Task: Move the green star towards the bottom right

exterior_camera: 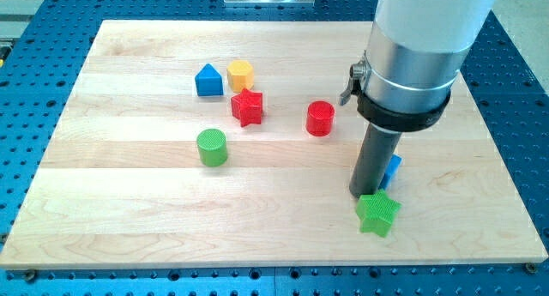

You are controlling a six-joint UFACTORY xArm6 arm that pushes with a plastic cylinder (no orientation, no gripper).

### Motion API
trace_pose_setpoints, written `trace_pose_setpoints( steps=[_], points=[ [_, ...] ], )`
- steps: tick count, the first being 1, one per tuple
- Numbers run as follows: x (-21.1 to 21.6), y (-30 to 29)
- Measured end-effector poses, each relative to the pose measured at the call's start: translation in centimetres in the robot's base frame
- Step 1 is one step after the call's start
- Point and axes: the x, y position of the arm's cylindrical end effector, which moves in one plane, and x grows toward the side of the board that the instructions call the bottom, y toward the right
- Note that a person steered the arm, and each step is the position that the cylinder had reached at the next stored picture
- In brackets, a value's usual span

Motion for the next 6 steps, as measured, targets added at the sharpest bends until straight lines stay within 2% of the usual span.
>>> trace_pose_setpoints(
  steps=[2,3,4,5,6],
  points=[
    [0.3,-4.0],
    [3.7,-4.0],
    [3.7,-1.5],
    [3.6,3.3],
    [3.6,4.7]
  ],
)
